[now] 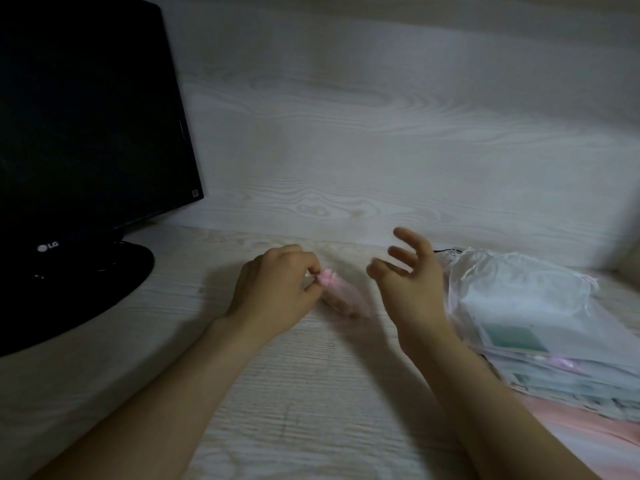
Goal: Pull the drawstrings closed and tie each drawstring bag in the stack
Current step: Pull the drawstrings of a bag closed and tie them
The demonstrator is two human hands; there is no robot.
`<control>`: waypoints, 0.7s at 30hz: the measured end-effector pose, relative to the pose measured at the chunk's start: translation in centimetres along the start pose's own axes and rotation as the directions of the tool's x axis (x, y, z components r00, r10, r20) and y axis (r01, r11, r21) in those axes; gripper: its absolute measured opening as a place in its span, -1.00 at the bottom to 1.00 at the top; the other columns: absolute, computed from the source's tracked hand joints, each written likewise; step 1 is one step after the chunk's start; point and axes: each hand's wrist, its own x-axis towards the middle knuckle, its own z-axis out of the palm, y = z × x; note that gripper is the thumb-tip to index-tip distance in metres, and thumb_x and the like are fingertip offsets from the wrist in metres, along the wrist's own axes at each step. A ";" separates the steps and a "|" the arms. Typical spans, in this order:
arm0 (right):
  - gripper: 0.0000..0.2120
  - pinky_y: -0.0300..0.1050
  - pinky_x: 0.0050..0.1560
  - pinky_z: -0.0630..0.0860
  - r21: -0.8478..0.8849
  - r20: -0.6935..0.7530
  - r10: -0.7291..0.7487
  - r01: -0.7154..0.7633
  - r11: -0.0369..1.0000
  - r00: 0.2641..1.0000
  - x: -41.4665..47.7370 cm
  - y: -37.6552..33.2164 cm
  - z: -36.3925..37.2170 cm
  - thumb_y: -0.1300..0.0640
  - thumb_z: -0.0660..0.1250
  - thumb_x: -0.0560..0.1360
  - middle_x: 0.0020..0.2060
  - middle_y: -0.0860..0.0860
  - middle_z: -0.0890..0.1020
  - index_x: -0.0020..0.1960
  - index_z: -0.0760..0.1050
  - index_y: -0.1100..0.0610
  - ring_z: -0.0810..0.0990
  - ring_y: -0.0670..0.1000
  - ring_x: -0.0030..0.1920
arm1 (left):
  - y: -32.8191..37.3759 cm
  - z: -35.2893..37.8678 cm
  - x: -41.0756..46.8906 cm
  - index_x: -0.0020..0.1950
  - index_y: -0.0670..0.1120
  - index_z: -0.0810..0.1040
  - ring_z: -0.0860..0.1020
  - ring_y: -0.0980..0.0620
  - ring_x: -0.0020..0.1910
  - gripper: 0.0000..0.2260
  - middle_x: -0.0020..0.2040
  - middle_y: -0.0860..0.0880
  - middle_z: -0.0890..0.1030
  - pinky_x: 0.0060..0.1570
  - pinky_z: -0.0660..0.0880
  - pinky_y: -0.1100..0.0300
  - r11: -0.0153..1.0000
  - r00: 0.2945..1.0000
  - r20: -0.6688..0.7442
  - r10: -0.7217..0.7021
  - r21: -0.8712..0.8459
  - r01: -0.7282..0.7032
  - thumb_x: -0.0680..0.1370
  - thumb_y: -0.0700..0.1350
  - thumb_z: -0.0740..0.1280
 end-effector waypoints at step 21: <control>-0.85 0.02 -0.08 0.59 -0.361 0.281 -0.039 0.143 0.922 0.959 0.8 2.5 0.3 0.10 0.44 0.56 -0.29 -0.03 0.73 -0.18 0.70 0.05 0.69 -0.03 -0.24 | 0.3 -0.4 0.2 0.04 0.17 0.73 0.61 0.06 -0.09 -0.80 -0.14 0.15 0.67 -0.10 0.57 0.05 0.994 0.988 0.142 -0.056 0.101 0.042 0.58 0.23 0.41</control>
